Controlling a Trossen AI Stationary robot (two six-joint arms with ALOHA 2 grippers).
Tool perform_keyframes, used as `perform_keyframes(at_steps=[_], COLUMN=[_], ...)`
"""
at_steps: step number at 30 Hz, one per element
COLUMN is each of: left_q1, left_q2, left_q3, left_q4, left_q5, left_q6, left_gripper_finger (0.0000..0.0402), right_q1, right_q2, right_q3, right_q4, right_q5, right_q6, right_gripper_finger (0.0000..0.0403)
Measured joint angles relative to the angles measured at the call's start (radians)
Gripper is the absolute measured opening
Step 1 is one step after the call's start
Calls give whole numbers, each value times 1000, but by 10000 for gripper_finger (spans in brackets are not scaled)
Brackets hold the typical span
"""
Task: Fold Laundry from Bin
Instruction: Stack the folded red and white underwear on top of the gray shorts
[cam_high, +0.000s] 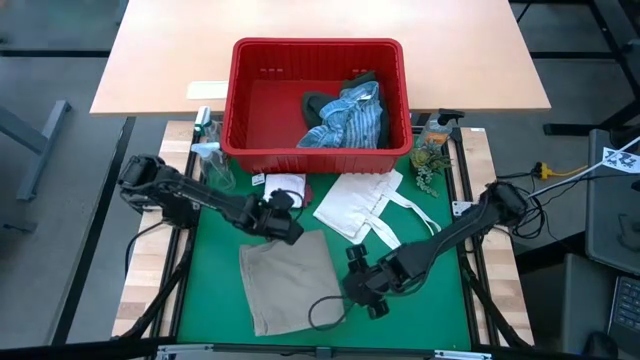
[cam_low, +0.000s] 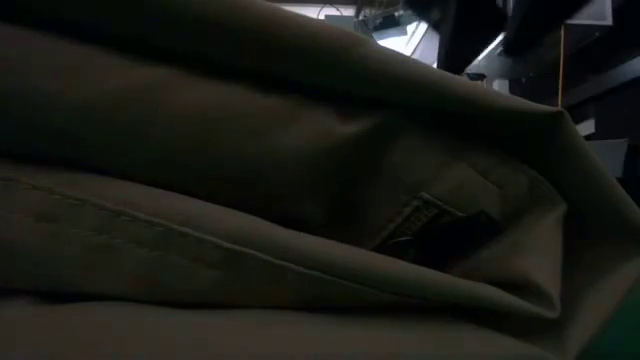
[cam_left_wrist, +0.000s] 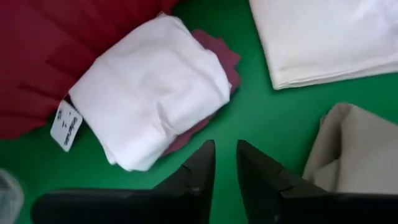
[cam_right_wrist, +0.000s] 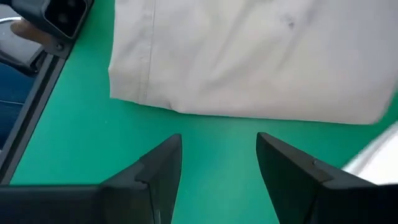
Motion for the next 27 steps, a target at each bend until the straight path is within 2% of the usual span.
perform_keyframes(at_steps=[5,10,14,18,23,27], left_q1=[71,124,148,150,147,154], left_q2=[0,0,0,27,90,131], left_q3=[0,0,0,0,-1,-1], left_q4=[10,15,38,93,151,155], left_q5=[87,92,91,91,92,85], left_q6=[148,285,378,469,625,681], left_gripper_finger=[121,179,210,223,219,217], right_q1=[-1,-1,-1,-1,-1,-1], right_q2=[-54,-71,-71,-71,-71,-71], right_q3=[0,0,0,0,0,0], right_q4=[-6,-5,-6,-6,-5,-5], right_q5=[28,31,30,30,30,29], right_q6=[0,0,0,0,0,0], right_gripper_finger=[207,207,207,207,207,207])
